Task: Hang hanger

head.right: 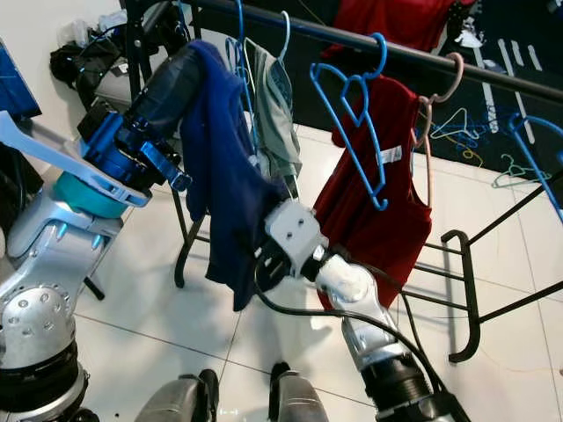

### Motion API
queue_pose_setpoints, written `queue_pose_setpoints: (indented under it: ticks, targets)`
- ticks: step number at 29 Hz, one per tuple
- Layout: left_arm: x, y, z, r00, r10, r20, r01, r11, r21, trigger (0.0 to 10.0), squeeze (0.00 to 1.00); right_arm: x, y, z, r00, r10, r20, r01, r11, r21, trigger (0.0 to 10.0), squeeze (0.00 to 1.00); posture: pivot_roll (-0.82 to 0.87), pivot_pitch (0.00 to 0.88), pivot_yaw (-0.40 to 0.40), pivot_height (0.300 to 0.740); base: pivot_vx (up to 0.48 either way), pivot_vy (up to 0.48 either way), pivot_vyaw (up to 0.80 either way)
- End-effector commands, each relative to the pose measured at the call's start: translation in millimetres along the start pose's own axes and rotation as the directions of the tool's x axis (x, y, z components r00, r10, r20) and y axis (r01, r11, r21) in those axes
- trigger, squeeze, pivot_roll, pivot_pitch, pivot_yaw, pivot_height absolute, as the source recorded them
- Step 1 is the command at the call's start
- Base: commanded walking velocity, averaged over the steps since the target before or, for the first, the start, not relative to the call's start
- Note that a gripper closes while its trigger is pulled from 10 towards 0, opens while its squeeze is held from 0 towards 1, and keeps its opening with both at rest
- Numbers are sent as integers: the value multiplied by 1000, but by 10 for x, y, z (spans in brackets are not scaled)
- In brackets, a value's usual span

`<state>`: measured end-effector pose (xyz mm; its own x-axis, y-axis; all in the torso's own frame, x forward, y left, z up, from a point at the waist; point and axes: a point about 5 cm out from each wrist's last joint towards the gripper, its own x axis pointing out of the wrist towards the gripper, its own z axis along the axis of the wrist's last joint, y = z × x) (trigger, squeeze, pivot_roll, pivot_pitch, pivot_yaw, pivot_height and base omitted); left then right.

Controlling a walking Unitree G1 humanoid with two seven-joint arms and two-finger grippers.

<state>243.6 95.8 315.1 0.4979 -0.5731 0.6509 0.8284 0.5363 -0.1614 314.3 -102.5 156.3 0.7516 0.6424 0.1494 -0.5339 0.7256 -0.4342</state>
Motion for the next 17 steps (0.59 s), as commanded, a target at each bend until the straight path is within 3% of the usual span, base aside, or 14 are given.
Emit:
queue_pose_setpoints:
  ticks: [1,4,6,7,9,10,11,12,17]
  targets:
    - [34,-67,59,998,-66,23,67,998,-18,10000,0,46,-74,-16,998,-64,4,64,998,-22,10000,1000,-34,119,27,740,0,0,0]
    - [26,-12,78,997,-79,15,79,995,-52,10000,0,223,-107,14,995,-101,25,102,994,-33,10000,1000,-26,118,27,740,0,0,0]
    - [26,-12,78,997,-79,15,79,995,-52,10000,0,223,-107,14,995,-101,25,102,994,-33,10000,1000,-26,118,27,740,0,0,0]
    - [2,26,64,996,-84,4,84,994,-74,10000,0,327,-69,14,995,-94,22,94,995,-18,10000,0,-17,120,27,740,0,0,0]
    - [2,26,64,996,-84,4,84,994,-74,10000,0,327,-69,14,995,-94,22,94,995,-18,10000,0,-17,120,27,740,0,0,0]
    - [-34,45,52,996,-91,-6,91,992,-89,10000,0,422,-17,23,997,-76,21,76,997,15,10000,0,-14,120,28,740,0,0,0]
    - [-86,42,57,994,-108,-13,106,989,-107,10000,0,534,54,41,999,-45,24,43,996,72,4118,0,-2,122,27,740,0,0,0]
    - [-133,28,75,992,-122,-20,119,986,-116,10000,0,622,127,70,999,-2,32,-2,992,123,0,0,3,122,26,740,0,0,0]
    - [-198,16,117,992,-124,-32,119,986,-116,10000,0,736,221,146,996,52,73,-64,983,171,0,0,3,122,26,740,0,0,0]
